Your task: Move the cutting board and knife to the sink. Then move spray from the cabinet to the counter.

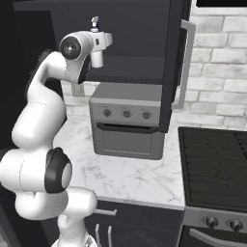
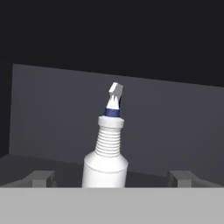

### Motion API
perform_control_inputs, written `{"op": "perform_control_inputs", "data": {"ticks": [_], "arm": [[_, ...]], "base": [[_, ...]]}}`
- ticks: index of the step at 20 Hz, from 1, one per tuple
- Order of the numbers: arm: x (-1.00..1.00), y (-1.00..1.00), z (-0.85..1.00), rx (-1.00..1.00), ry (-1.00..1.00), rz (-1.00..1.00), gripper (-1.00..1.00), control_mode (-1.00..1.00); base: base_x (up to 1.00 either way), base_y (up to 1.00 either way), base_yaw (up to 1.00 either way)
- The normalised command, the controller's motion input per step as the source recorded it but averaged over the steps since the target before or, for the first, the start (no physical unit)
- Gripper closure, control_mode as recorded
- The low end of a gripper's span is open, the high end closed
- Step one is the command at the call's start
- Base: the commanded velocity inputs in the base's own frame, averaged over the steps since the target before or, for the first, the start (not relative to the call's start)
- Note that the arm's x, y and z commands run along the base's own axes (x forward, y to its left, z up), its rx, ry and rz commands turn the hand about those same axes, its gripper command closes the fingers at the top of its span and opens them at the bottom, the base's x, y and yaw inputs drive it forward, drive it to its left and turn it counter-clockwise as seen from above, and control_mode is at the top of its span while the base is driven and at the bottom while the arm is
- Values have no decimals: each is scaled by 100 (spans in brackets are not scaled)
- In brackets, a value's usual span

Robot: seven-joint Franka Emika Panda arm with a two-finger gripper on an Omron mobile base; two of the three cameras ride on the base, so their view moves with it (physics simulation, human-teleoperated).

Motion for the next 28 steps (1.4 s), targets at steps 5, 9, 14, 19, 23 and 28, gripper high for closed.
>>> {"op": "perform_control_inputs", "data": {"ticks": [5, 9, 14, 19, 23, 28], "arm": [[21, 0, 0, 0, 0, 0, -100, -100], [16, 0, 0, 0, 0, 0, -100, -100], [14, 2, 0, 0, 0, 0, -100, -100], [23, 5, 0, 0, 1, 0, -100, -100], [25, 0, 0, 0, 0, 0, -100, -100], [24, 0, -2, 0, 0, 0, -100, -100]], "base": [[0, 0, 0], [0, 0, 0], [0, 0, 0], [0, 0, 0], [0, 0, 0], [0, 0, 0]]}}
